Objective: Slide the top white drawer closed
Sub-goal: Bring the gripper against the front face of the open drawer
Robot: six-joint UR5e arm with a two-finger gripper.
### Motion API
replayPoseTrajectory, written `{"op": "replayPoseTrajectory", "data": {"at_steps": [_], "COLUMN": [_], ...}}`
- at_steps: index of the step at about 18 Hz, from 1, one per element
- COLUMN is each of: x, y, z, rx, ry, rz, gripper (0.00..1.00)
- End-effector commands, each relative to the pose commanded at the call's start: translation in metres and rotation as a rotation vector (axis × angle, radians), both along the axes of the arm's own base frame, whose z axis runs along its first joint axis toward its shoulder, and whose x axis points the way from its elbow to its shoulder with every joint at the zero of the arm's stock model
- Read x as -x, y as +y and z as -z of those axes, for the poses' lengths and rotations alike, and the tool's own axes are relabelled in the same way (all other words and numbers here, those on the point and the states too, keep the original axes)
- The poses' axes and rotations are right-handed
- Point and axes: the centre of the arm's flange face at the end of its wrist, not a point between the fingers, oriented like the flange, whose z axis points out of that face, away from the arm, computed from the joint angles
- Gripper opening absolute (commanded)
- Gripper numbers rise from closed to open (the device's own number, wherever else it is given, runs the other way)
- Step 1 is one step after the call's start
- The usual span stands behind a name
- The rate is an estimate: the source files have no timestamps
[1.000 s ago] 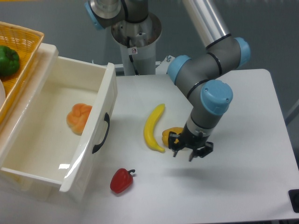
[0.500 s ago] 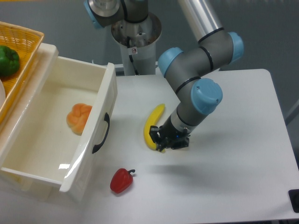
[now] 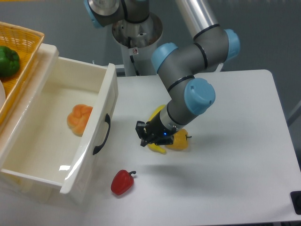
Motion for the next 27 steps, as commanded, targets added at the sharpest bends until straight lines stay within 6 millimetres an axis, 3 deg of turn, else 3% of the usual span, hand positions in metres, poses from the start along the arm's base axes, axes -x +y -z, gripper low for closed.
{"op": "replayPoseTrajectory", "data": {"at_steps": [18, 27], "x": [-0.047, -0.058], "y": [0.021, 0.023], "z": [-0.025, -0.028], "rx": [-0.039, -0.037], "ry": [-0.047, -0.048], "rz": [0.036, 0.052], "gripper": [0.0, 0.0]}}
